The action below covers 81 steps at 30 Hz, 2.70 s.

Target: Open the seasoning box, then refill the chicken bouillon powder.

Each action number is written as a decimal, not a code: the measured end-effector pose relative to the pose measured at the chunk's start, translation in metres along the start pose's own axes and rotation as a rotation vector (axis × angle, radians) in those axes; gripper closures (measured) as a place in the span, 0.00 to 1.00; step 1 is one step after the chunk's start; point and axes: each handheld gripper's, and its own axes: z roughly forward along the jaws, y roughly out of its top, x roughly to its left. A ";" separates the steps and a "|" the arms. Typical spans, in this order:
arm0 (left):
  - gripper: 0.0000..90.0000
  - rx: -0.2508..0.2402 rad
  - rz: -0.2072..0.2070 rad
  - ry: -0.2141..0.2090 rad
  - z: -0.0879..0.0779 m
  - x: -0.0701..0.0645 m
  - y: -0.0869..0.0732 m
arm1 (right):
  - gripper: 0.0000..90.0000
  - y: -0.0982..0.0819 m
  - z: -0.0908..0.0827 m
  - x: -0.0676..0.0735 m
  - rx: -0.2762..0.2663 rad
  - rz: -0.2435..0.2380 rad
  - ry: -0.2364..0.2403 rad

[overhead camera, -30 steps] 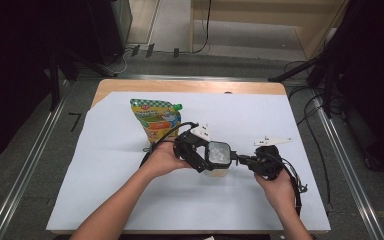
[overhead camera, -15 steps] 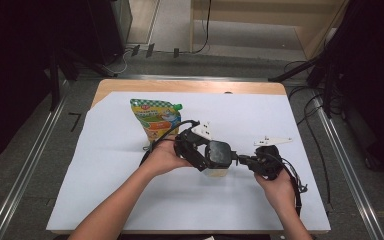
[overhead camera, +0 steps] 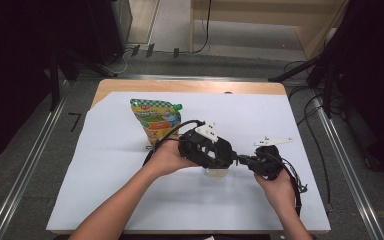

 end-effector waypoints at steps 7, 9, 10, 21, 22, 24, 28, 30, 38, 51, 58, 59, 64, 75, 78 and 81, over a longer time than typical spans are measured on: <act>0.74 0.010 0.011 -0.020 0.001 -0.006 0.019 | 1.00 0.000 0.000 0.000 -0.004 0.015 0.010; 0.77 0.010 0.008 -0.031 0.004 -0.007 0.023 | 1.00 -0.001 0.000 -0.001 -0.004 0.018 0.014; 0.79 0.006 0.005 -0.038 0.005 -0.007 0.025 | 1.00 -0.001 0.000 -0.001 -0.002 0.020 0.015; 0.82 -0.011 -0.040 -0.092 0.023 -0.003 0.034 | 1.00 -0.002 0.000 -0.001 -0.009 0.022 0.019; 0.82 -0.012 -0.058 -0.102 0.023 -0.003 0.033 | 1.00 -0.002 0.000 -0.002 -0.009 0.021 0.022; 0.82 -0.019 -0.086 -0.120 0.020 -0.001 0.032 | 1.00 -0.003 -0.001 -0.002 -0.009 0.019 0.029; 0.80 -0.014 -0.103 -0.114 0.014 0.000 0.027 | 0.99 -0.003 -0.004 -0.002 -0.016 0.008 0.031; 0.78 -0.013 -0.121 -0.109 0.009 0.001 0.022 | 0.98 -0.003 -0.007 -0.001 -0.020 0.005 0.029; 0.73 -0.029 -0.202 -0.080 -0.012 0.005 -0.002 | 0.91 -0.009 -0.020 0.008 -0.027 -0.008 0.043; 0.58 -0.055 -0.278 -0.039 -0.052 0.004 -0.029 | 0.66 -0.020 -0.026 0.024 -0.043 -0.049 0.115; 0.53 -0.061 -0.311 0.003 -0.072 0.011 -0.045 | 0.50 -0.017 -0.026 0.026 -0.044 -0.101 0.141; 0.52 -0.064 -0.315 0.012 -0.075 0.012 -0.047 | 0.50 -0.017 -0.027 0.025 -0.045 -0.101 0.140; 0.51 -0.089 -0.347 0.038 -0.091 0.019 -0.057 | 0.49 -0.017 -0.030 0.017 -0.057 -0.092 0.132; 0.51 -0.107 -0.390 0.094 -0.120 0.031 -0.075 | 0.52 -0.016 -0.027 0.023 -0.048 -0.133 0.145; 0.51 -0.109 -0.399 0.106 -0.124 0.033 -0.079 | 0.52 -0.016 -0.025 0.024 -0.038 -0.135 0.146; 0.51 -0.108 -0.408 0.119 -0.128 0.035 -0.083 | 0.52 -0.016 -0.024 0.024 -0.036 -0.140 0.145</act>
